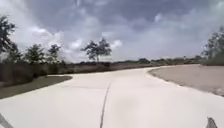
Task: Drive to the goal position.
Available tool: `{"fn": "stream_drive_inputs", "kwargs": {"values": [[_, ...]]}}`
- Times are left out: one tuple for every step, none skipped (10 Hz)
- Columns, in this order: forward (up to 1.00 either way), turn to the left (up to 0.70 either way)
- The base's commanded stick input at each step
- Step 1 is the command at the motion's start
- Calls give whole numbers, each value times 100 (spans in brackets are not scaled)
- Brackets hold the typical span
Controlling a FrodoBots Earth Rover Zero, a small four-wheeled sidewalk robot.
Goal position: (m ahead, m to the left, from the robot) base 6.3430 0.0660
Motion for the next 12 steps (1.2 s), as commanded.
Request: {"fn": "stream_drive_inputs", "kwargs": {"values": [[70, -23], [70, 0], [70, 0], [70, 0], [70, 0], [70, 0], [70, 0], [70, 0], [70, 0], [70, 0], [70, 0], [70, 0]]}}
